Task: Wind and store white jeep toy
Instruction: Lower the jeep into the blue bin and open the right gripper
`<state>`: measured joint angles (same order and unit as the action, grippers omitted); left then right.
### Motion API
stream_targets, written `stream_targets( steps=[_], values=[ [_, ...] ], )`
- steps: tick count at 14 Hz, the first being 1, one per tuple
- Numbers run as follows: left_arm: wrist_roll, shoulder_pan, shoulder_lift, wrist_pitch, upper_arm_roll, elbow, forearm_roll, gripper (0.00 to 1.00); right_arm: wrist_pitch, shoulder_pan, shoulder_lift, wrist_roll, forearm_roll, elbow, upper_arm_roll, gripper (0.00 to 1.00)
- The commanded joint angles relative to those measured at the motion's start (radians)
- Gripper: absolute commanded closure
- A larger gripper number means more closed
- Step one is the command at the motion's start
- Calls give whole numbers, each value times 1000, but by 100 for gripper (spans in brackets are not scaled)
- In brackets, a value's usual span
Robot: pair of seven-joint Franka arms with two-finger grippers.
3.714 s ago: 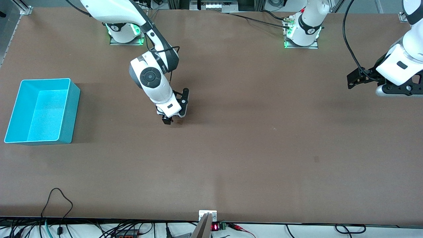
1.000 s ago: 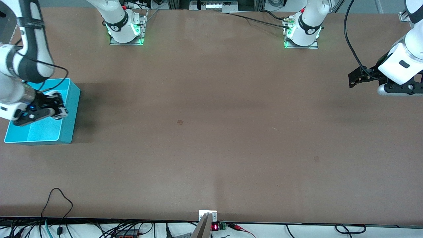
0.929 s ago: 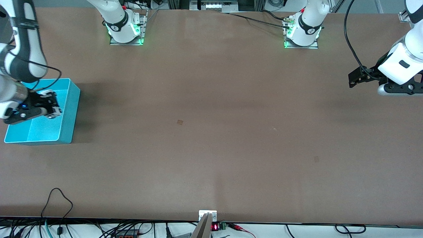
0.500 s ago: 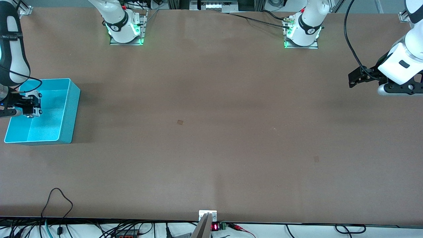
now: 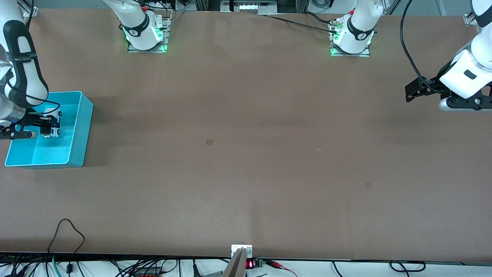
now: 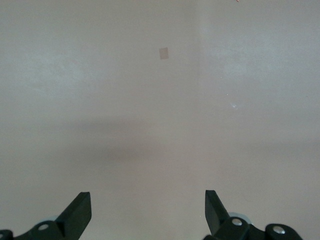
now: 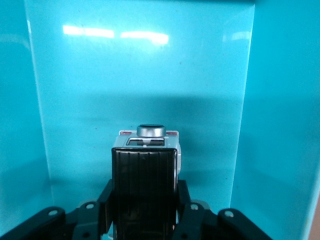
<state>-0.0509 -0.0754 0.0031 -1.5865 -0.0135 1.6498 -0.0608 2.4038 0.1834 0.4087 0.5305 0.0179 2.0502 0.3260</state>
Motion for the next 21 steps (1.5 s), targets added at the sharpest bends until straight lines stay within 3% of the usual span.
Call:
stream_targets(
  steps=[1, 3, 4, 6, 7, 10, 17, 21],
  values=[
    [14, 6, -2, 17, 0, -16, 22, 0, 49, 31, -11, 20, -10, 36, -18, 98],
    [14, 5, -3, 20, 0, -16, 22, 0, 63, 44, -5, 29, -16, 48, -18, 92],
    [14, 5, -3, 20, 0, -16, 22, 0, 78, 44, 8, 35, -30, 48, -19, 79],
    [14, 5, -3, 17, 0, -16, 22, 0, 84, 42, 16, 58, -44, 48, -25, 19],
    [14, 5, -3, 20, 0, -16, 22, 0, 83, 42, 12, 58, -53, 45, -31, 0],
    [16, 6, -2, 17, 0, -16, 22, 0, 51, 27, -16, 72, -55, 16, -35, 0],
    [16, 6, -2, 19, 0, -16, 22, 0, -407, -21, -73, 114, -53, -289, -45, 0],
    [16, 6, -2, 17, 0, -16, 22, 0, -509, -126, -163, 73, -56, -304, -45, 0]
  ],
)
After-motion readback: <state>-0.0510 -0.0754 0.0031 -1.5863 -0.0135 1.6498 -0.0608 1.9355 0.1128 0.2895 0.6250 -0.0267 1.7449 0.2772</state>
